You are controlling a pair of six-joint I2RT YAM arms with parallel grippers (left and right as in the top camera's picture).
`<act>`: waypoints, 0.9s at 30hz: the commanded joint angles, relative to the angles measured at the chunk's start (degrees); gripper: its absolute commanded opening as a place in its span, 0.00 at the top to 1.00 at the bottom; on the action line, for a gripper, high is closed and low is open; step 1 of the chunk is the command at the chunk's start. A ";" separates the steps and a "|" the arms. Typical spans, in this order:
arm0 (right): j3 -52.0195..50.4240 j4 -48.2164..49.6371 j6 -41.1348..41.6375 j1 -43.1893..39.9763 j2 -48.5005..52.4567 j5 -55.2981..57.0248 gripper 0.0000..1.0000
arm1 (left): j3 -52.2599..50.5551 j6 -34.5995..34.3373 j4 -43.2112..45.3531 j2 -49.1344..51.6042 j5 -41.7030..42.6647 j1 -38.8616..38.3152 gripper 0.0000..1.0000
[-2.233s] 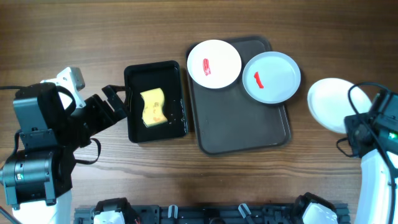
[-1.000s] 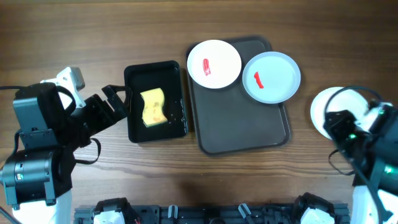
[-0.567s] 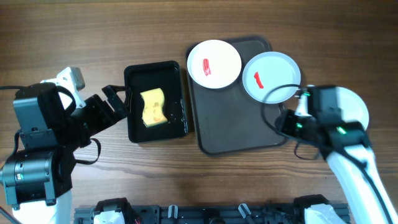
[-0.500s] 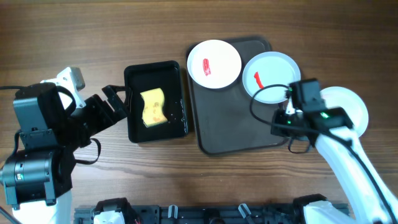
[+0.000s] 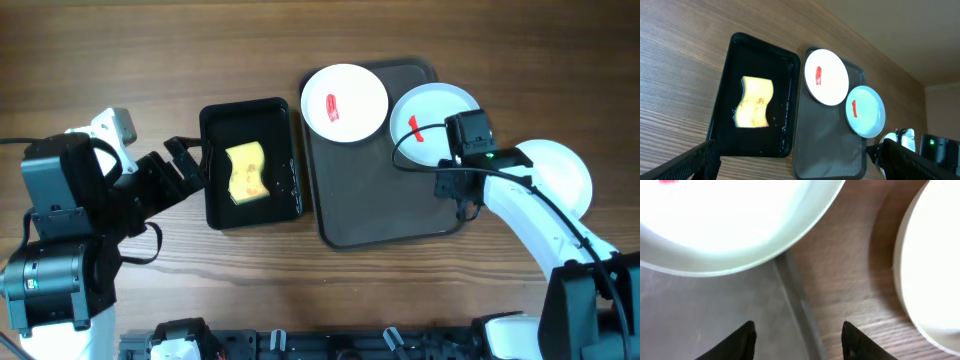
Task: Clean dirty plates on tray and stack at the side
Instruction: 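Move the right gripper to the rim of the right red-smeared plate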
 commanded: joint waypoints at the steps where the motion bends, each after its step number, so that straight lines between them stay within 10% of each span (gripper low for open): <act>1: -0.35 0.94 -1.31 -0.46 1.66 2.36 0.45 | 0.98 0.90 0.17 0.20 -0.13 0.31 0.00; 27: -5.05 0.94 -0.79 -1.20 6.56 -13.49 0.68 | 0.98 0.92 0.17 0.20 -0.13 0.31 0.00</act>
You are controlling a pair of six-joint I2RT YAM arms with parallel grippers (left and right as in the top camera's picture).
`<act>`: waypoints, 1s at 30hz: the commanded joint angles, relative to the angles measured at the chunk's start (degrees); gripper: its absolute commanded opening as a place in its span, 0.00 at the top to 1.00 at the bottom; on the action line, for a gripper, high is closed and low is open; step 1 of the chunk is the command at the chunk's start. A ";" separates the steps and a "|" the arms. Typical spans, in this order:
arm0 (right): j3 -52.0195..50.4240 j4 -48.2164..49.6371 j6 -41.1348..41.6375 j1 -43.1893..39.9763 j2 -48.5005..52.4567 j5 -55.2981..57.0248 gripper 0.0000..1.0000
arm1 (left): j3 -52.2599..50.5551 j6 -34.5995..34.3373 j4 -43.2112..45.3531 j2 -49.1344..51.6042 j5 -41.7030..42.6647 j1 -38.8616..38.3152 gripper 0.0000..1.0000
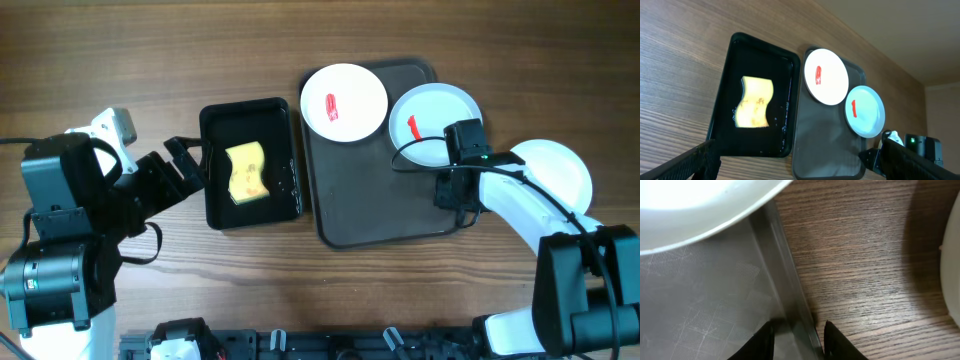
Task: Clean dirty plates on tray and stack at the side
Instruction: 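Move the right gripper to the rim of the right red-smeared plate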
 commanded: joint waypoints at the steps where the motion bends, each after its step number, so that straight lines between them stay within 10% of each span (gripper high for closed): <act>1: -1.97 -1.22 0.74 0.52 1.16 -9.86 0.68 | 0.98 0.90 0.15 0.20 -0.15 0.31 0.00; 30: -1.11 -3.80 8.59 7.61 -1.95 -11.43 0.66 | 0.98 0.90 0.15 0.20 -0.15 0.31 0.00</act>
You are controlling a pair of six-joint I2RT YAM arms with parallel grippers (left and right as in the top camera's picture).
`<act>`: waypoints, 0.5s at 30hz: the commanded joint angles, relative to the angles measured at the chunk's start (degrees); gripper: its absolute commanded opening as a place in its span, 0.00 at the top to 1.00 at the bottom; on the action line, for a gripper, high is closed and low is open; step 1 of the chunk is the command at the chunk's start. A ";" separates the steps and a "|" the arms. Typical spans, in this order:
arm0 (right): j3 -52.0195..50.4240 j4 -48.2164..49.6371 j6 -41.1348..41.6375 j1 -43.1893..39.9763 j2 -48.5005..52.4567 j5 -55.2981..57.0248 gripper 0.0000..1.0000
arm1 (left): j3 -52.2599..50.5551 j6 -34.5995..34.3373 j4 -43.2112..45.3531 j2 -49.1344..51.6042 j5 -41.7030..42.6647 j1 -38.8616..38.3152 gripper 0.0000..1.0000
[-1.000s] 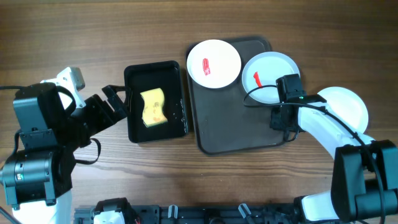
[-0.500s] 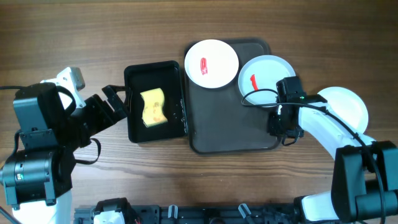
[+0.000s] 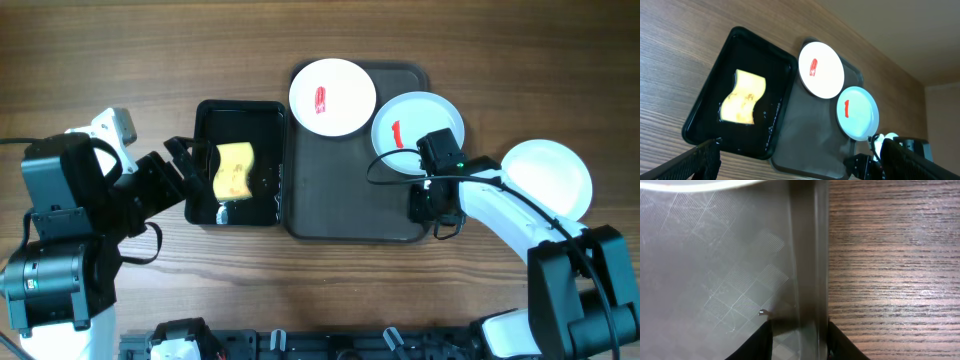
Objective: Clean dirty plates on tray and stack at the side
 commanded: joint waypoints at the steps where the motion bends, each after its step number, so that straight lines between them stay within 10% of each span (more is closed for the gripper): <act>1: -0.07 -0.74 2.19 -0.66 -1.81 -0.44 0.66 | 0.98 0.92 0.15 0.20 -0.15 0.31 0.00; 15: 9.90 -7.06 -1.03 -0.72 -24.15 -5.40 0.37 | 0.98 -1.07 1.31 0.17 0.09 0.31 0.00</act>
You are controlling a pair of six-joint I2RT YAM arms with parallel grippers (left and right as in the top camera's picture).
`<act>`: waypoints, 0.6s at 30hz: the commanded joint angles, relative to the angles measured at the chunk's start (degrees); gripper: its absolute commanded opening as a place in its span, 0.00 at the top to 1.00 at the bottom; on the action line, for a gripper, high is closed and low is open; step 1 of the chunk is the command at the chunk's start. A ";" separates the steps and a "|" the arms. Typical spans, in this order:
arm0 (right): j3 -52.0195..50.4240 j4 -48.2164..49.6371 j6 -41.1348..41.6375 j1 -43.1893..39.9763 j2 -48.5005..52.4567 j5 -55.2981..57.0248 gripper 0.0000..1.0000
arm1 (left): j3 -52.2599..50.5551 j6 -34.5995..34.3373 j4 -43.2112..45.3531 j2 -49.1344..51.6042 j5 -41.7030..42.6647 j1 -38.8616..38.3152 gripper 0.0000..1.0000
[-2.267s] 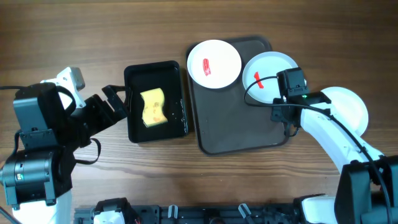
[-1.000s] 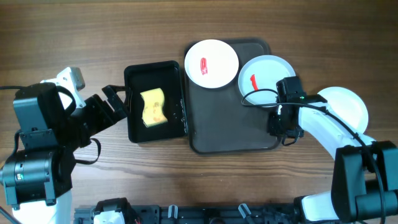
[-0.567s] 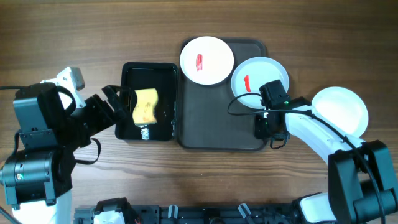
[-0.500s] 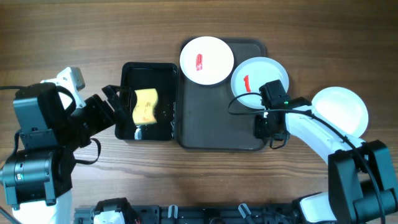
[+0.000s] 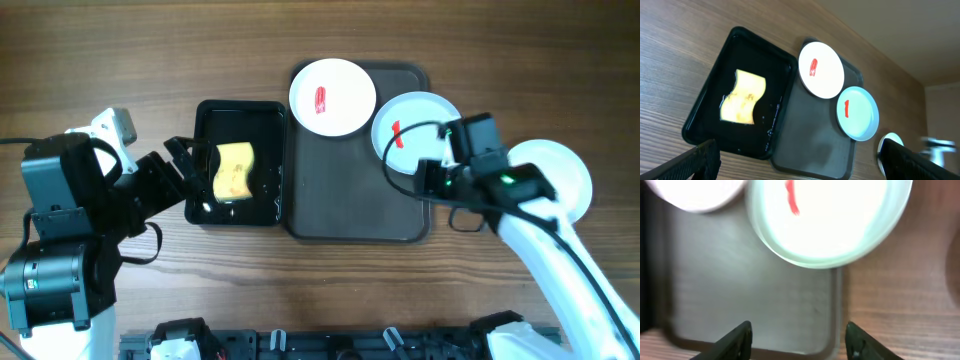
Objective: Clean dirty plates on tray and stack at the side
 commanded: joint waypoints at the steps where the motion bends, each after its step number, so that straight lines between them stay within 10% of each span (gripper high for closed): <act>1: 1.75 -0.42 0.26 -0.28 -3.06 -4.28 0.36 | 0.98 -2.58 2.19 0.17 0.13 0.31 0.00; 10: 2.56 -3.50 -0.48 -3.56 -2.01 -6.88 0.37 | 0.98 -4.24 4.02 1.86 3.58 0.24 0.00; 13: 4.35 -4.31 -1.49 -5.22 -1.99 -6.71 0.37 | 0.92 -4.31 1.42 4.66 2.54 -0.85 0.23; 18: 6.67 -4.13 -1.22 -5.86 -1.99 -6.71 0.37 | 0.87 -4.33 -5.46 14.01 -9.44 -8.20 0.28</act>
